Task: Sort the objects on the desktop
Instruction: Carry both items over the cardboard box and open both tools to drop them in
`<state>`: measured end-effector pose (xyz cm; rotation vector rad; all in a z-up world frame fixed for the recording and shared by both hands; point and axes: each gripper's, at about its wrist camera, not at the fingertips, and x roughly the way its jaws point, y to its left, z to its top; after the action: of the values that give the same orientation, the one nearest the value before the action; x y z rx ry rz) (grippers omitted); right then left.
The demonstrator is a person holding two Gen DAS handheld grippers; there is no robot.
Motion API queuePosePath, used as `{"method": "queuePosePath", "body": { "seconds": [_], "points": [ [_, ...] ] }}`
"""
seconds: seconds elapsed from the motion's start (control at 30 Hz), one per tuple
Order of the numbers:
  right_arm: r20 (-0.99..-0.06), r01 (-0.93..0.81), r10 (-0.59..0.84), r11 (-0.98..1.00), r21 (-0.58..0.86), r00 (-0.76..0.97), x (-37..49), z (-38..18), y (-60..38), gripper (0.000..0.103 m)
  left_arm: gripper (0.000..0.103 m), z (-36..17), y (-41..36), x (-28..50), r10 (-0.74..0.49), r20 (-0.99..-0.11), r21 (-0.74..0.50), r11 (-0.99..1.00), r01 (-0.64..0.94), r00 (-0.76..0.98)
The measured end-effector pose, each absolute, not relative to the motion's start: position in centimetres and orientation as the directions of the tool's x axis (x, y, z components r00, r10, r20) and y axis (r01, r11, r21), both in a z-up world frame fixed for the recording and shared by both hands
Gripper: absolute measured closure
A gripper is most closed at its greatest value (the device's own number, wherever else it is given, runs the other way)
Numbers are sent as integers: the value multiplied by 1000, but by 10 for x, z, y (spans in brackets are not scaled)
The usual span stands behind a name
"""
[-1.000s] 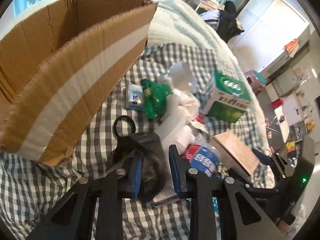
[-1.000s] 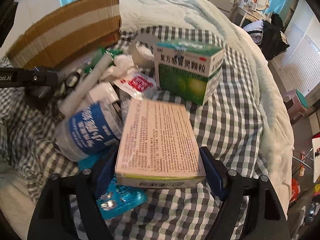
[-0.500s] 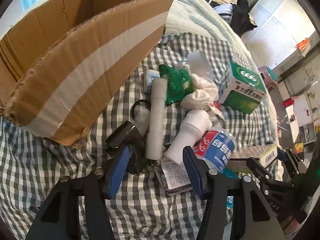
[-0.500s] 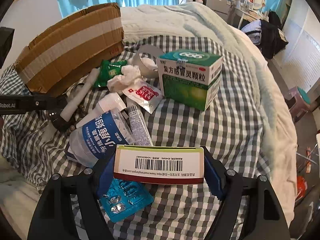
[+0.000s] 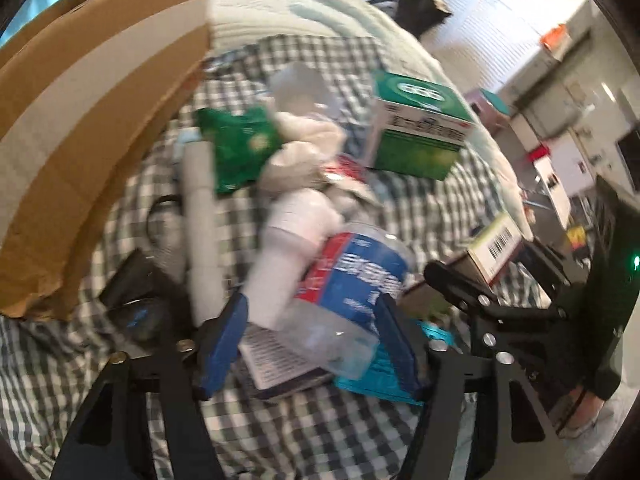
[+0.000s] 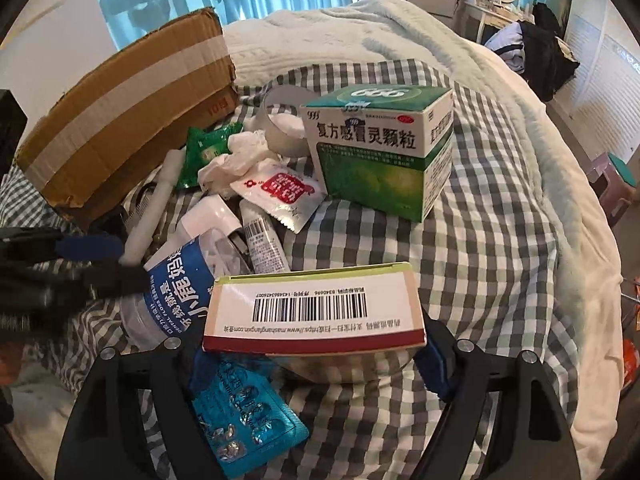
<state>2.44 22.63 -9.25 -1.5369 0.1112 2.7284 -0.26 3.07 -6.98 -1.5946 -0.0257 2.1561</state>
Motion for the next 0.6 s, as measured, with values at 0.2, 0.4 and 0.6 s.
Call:
{"method": "queuePosePath", "body": {
  "seconds": [0.2,0.4,0.6],
  "points": [
    [-844,-88,-12,-994,69,-537,38,-82,247,25,26,-83,57,4,321,-918,-215,-895,-391,-232],
    [-839,-106,-11,-991,82,-544,50,-73,263,25,29,-98,82,7,264,-923,-116,-885,-451,-281],
    [-825,-102,-13,-991,85,-564,55,-60,267,25,34,-102,87,11,253,-926,-82,-861,-502,-282]
  ]
}}
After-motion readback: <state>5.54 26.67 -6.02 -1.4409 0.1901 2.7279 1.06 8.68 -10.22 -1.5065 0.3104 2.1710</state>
